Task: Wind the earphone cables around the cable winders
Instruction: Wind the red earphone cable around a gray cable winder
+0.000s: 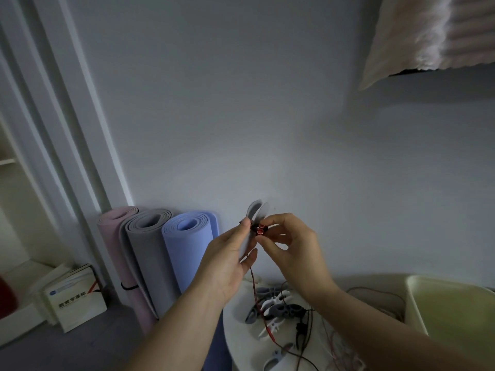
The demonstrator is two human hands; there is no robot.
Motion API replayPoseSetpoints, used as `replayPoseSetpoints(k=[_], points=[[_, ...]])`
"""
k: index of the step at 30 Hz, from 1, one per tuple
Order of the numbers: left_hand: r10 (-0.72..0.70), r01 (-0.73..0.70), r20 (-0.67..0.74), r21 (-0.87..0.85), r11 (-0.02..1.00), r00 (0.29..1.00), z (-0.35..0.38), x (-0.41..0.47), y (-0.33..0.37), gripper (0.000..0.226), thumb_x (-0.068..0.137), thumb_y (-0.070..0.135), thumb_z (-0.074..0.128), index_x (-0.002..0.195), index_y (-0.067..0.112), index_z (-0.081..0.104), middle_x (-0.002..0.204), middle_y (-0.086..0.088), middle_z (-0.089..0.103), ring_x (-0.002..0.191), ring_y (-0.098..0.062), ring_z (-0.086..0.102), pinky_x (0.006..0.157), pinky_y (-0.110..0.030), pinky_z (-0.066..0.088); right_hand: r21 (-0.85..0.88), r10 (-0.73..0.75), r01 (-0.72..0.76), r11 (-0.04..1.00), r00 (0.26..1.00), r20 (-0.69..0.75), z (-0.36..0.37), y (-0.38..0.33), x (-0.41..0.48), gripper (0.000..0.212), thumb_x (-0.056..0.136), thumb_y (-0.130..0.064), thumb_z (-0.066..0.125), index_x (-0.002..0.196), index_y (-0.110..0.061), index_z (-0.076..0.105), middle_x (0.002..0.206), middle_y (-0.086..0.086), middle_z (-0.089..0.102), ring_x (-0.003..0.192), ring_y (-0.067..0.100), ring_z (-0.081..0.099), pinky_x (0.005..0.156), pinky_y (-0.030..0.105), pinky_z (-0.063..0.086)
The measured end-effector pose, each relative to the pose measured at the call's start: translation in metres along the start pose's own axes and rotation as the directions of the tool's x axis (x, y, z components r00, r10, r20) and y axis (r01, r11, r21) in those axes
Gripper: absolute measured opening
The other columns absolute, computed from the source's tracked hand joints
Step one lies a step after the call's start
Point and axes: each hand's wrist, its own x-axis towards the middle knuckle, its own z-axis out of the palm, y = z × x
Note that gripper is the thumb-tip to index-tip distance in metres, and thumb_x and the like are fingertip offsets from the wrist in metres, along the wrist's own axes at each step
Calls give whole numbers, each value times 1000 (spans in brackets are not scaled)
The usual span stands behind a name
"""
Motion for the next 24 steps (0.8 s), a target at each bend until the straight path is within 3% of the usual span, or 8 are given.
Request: replayPoseSetpoints(k=[8,17,24], points=[[-9,9,-7,-51,999,1000,3,-5,-1,23,97,24,54,89,11,72,71,2,71,66,-5,64,68,-24,49,-108,-187,179,978,980,-68,4,9,-2,22,80,0,72,97,-14,71,96,-7,66,87,8,66,78,22,55],[17,-17,-4,-6,1000,1000,2,-5,-2,16,92,23,61,90,11,72,80,1,73,73,-6,65,73,-24,47,-132,-167,163,978,986,-15,2,11,-4,28,79,-3,74,99,-22,70,96,-13,66,88,8,65,76,27,56],[28,-24,-35,99,995,999,1,-5,0,17,92,25,62,82,15,71,74,4,73,75,-7,64,74,-25,46,-128,-174,180,975,983,62,-7,8,-2,23,80,-10,74,96,-24,67,95,-11,65,87,9,64,77,28,55]])
